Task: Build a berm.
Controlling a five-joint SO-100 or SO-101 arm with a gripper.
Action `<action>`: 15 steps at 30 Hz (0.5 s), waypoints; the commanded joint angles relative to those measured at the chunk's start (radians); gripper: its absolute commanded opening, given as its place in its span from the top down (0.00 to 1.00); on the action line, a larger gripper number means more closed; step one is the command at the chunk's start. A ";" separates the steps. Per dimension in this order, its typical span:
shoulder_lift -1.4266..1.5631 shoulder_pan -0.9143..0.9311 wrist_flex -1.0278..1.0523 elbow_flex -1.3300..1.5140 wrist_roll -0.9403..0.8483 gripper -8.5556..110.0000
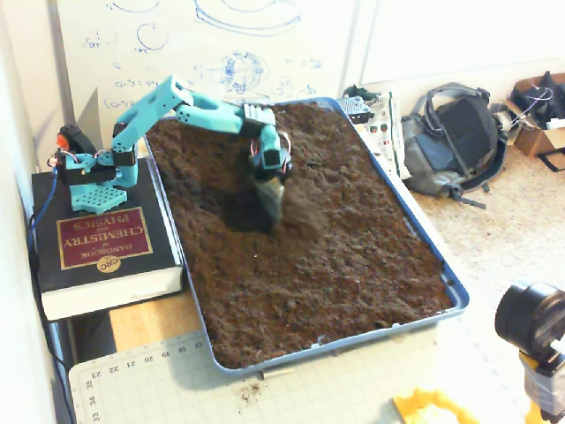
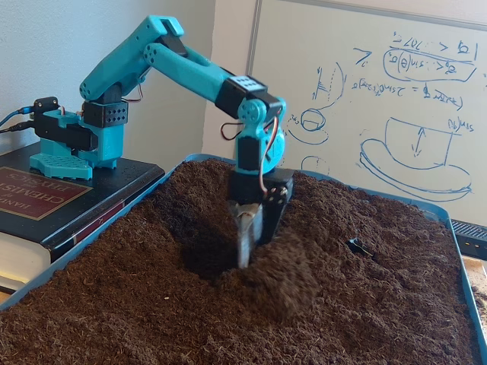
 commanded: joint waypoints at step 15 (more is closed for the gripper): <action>0.402 -0.052 -0.046 -0.058 0.067 0.92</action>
